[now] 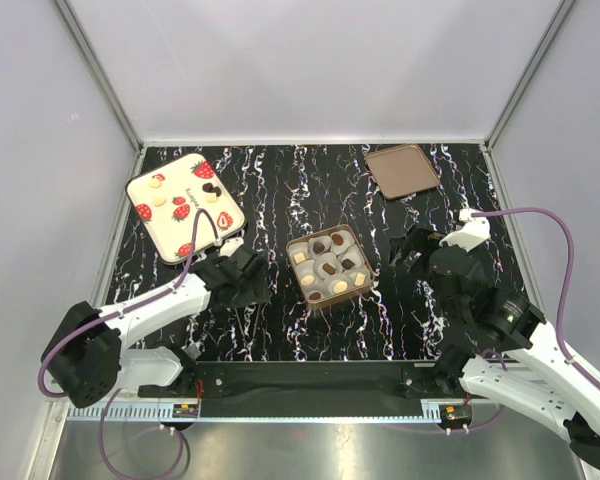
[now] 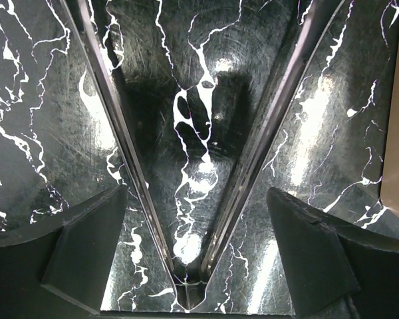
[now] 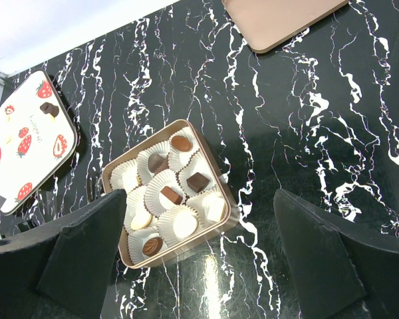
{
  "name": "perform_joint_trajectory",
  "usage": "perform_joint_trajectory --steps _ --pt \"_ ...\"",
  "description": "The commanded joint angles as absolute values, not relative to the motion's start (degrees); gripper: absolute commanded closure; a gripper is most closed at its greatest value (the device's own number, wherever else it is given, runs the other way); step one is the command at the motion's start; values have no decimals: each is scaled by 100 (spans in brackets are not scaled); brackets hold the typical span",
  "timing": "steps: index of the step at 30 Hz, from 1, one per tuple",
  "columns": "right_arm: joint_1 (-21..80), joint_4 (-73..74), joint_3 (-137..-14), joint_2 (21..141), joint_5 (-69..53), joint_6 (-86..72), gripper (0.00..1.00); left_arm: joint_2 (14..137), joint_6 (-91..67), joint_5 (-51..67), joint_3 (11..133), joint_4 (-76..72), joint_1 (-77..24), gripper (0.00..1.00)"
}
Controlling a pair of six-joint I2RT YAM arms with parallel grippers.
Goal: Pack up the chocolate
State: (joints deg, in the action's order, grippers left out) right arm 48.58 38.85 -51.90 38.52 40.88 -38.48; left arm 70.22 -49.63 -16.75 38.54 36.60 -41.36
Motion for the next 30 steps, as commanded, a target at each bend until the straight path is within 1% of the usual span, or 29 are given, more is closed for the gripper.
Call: perform_joint_trajectory --steps 1,3,7,9,11,12,14,15,16,17,18,19,20,22,23,24,28,29,30 --pt "4816 3762 -5264 3832 4122 -3929 0 6803 -5089 -1740 4174 3744 -4175 5" --pt "4816 3805 -5334 3823 4096 -3964 0 6707 -5080 -1749 4428 4007 -4175 1" --pt "4808 3832 -5519 3928 4069 -3964 0 6233 -4801 -1837 5157 4542 -4175 1" --pt "4816 3815 -5738 4069 3991 -3815 0 6109 -4502 -1907 5825 4614 -4175 1" --pt "4816 3762 -5949 4516 3911 -3204 0 6073 -3835 -1916 6526 4623 -4166 1" --pt "4816 3797 -6203 4979 4033 -2982 0 6125 -3597 -1925 6774 4623 -4166 1" --pt "4624 3980 -6737 5517 4183 -2543 0 6196 -3078 -2082 7388 4702 -4166 1" --pt "4440 4147 -6941 5789 3931 -2427 1 6231 -2937 -2127 7539 4728 -4166 1" --pt "4256 4183 -7126 6262 3676 -2313 1 6231 -2692 -2170 7628 4642 -4166 1" --pt "3854 4166 -7267 6467 3413 -2103 1 6188 -2576 -2197 7681 4554 -4166 1" --pt "3667 3940 -7408 6808 2958 -2014 1 6048 -2497 -2215 7656 4448 -4166 1" --pt "3482 3755 -7418 6968 2701 -1908 1 5951 -2409 -2250 7473 4186 -4166 1" --pt "3037 3527 -7522 7144 2150 -1759 1 5837 -2373 -2241 7340 4001 -4166 1" --pt "2700 3472 -7759 7820 1794 -1679 3 5468 -2207 -2075 6841 3379 -4157 1" --pt "2594 3472 -8057 8066 1610 -1592 4 5354 -2171 -1935 6699 3210 -4157 1" --pt "2384 3498 -8242 8573 1513 -1530 5 5196 -2136 -1873 6567 3069 -4157 1" --pt "1970 3577 -9095 9771 1170 -1292 19 4984 -1882 -1416 5978 2506 -4157 1" --pt "1847 3534 -9375 9991 882 -1214 30 4975 -1803 -1276 5907 2444 -4157 1" --pt "1724 3507 -9517 10454 783 -1204 34 4975 -1706 -1274 5837 2348 -4157 1"
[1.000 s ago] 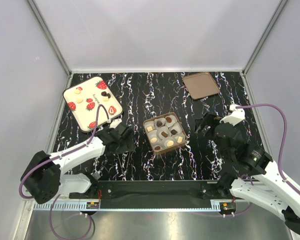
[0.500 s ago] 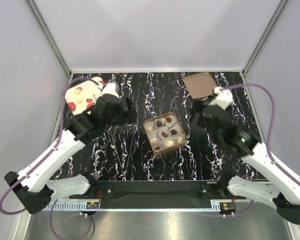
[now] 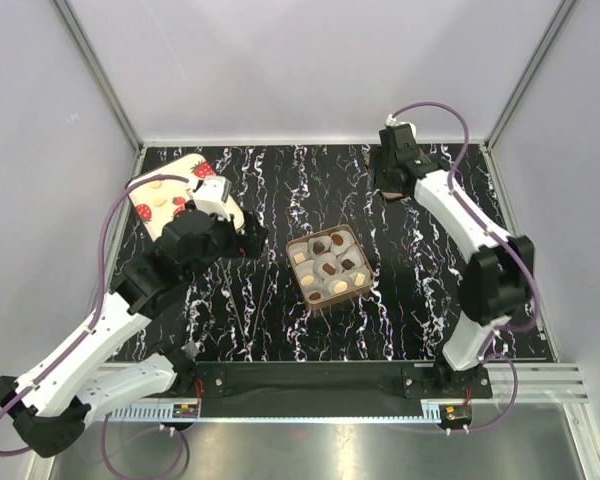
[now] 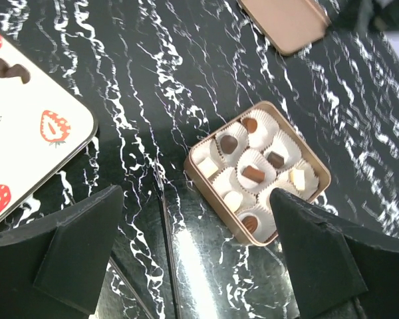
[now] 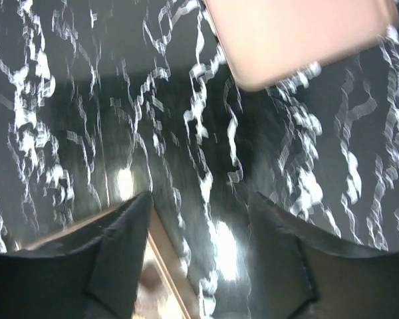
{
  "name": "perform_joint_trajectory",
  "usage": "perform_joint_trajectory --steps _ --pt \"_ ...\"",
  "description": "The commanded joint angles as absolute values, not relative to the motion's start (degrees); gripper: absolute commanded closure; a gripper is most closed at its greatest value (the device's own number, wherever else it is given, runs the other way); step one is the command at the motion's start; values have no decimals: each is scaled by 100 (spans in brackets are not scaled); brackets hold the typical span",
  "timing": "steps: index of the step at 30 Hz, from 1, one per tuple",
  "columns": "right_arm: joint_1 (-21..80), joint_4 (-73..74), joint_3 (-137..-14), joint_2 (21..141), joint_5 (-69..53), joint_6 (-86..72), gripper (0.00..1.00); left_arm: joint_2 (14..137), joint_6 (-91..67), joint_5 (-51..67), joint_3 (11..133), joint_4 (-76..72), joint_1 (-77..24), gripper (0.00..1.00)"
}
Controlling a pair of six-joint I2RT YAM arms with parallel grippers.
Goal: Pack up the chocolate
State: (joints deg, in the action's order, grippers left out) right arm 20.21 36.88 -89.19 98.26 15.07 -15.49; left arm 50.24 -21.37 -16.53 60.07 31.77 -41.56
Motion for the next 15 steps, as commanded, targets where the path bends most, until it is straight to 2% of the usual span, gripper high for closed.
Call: perform_joint_trajectory --steps 1,2,5,9,15 --pt "1523 3507 -9666 10694 713 -1187 40 4983 -1670 -1309 5740 2321 -4157 1" --pt "1425 3594 -10016 10931 660 -1134 51 5001 -1644 -1475 5704 2312 -4157 1" --pt "1231 3691 -10641 11793 677 -950 60 5045 -1565 -1660 5617 2303 -4157 1" --pt "1099 3814 -11231 12741 720 -712 63 5106 -1433 -1688 5555 2381 -4157 1" --pt "958 3718 -11636 13227 343 -633 63 5133 -1327 -1512 5511 2382 -4157 1"
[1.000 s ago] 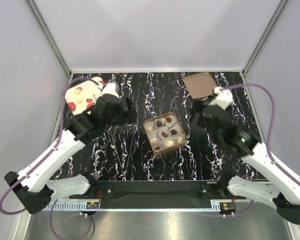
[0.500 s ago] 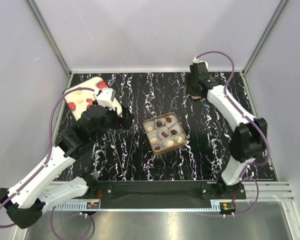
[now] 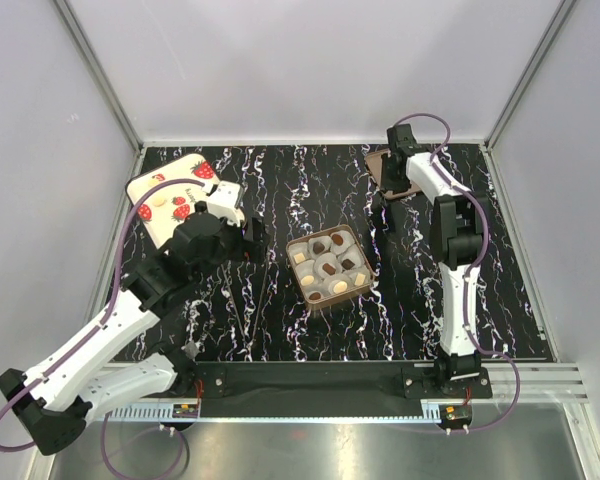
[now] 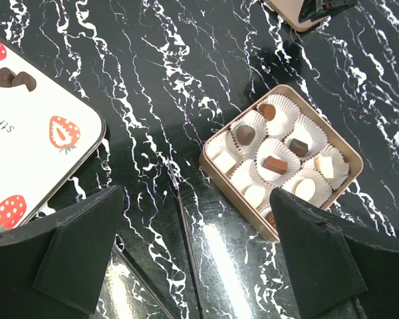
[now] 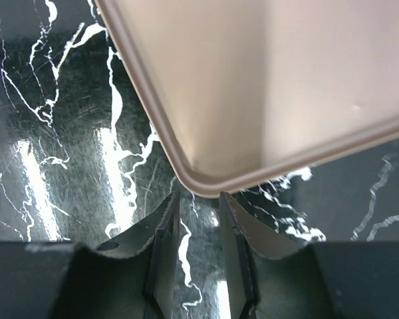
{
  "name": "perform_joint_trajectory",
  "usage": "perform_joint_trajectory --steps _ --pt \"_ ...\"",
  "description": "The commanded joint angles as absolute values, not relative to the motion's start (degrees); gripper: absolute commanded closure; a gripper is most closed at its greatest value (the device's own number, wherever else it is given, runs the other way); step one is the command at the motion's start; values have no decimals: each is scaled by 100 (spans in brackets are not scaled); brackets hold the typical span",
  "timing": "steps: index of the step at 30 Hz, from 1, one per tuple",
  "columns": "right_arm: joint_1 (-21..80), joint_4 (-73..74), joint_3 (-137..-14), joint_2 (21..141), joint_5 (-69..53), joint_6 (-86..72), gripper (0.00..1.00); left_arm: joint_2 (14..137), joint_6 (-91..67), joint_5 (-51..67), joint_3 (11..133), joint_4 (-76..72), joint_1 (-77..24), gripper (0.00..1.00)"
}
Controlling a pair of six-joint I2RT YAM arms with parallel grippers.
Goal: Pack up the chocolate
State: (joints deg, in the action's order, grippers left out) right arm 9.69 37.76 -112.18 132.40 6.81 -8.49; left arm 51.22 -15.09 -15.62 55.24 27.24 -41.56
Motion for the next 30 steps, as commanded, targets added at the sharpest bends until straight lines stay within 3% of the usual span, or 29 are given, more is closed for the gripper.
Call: perform_joint_trajectory --steps 1,8,17,21,24,25,30 --pt "949 3709 -11637 13245 291 -615 63 5133 -1275 -1494 5537 2408 -4157 1" --pt "958 3806 -11839 13587 97 -554 56 5177 -1204 -1530 5643 2575 -4157 1" --pt "958 3876 -11804 13878 238 -536 58 5098 -1239 -1450 5608 2575 -4157 1" --pt "1002 3937 -11821 13948 325 -624 65 5001 -1283 -1459 5572 2557 -4157 1" --pt "1011 4069 -11865 13922 203 -668 85 4887 -1318 -1424 5529 2549 -4166 2" --pt "1011 4113 -11900 13904 150 -685 97 4861 -1327 -1415 5467 2523 -4166 2" --pt "1037 4368 -12085 13229 -165 -887 100 4860 -1423 -1590 5510 2557 -4166 3"
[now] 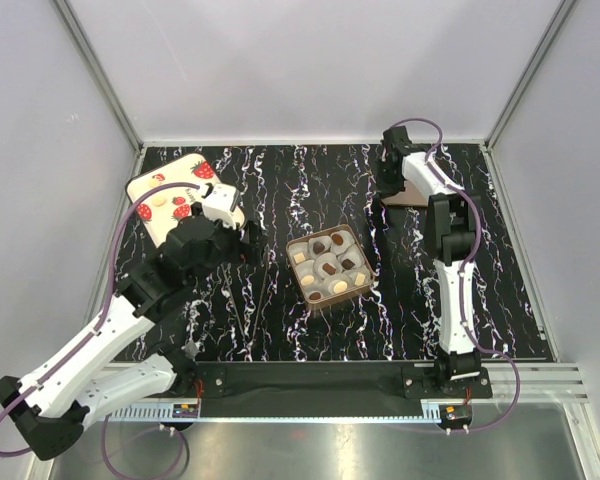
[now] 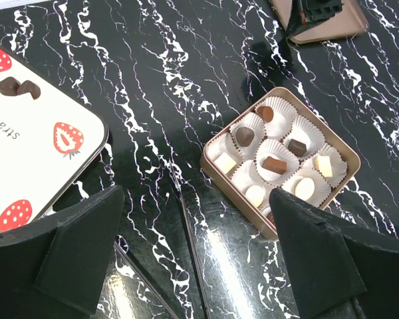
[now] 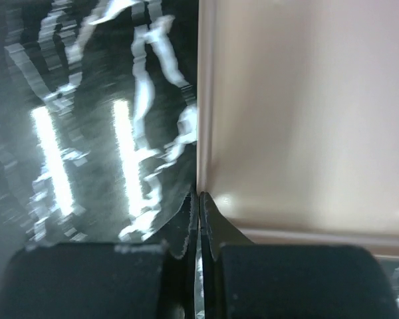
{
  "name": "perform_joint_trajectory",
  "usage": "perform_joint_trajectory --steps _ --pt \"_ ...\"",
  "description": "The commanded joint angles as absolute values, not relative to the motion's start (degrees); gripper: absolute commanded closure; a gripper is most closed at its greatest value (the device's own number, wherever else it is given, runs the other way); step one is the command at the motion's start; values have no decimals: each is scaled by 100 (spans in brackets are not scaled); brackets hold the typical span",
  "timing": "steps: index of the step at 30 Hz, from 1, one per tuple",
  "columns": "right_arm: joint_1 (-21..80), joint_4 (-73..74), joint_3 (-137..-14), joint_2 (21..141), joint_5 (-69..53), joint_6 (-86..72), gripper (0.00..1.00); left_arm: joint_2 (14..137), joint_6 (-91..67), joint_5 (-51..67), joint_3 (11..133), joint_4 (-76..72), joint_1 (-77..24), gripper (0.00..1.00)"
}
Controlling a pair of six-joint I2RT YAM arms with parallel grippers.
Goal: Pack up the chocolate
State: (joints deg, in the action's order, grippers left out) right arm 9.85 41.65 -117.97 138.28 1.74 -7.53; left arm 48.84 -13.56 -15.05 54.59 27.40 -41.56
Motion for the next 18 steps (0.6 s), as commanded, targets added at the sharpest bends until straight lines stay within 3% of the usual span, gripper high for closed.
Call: perform_joint_trajectory --steps 1,9,13,18 --pt "1046 4377 -12102 13062 -402 -1001 100 4895 -1450 -1660 5537 2601 -4157 3" --pt "1046 4141 -11744 11226 -2001 -1862 100 5352 -1907 -1188 6168 3102 -3780 3" --pt "1046 3166 -10585 10188 -3092 -2669 100 5414 -2179 293 6521 3120 -3034 4" --pt "1055 2146 -10134 9273 -4112 -3558 100 5589 -2724 1983 6715 2585 -2075 5"
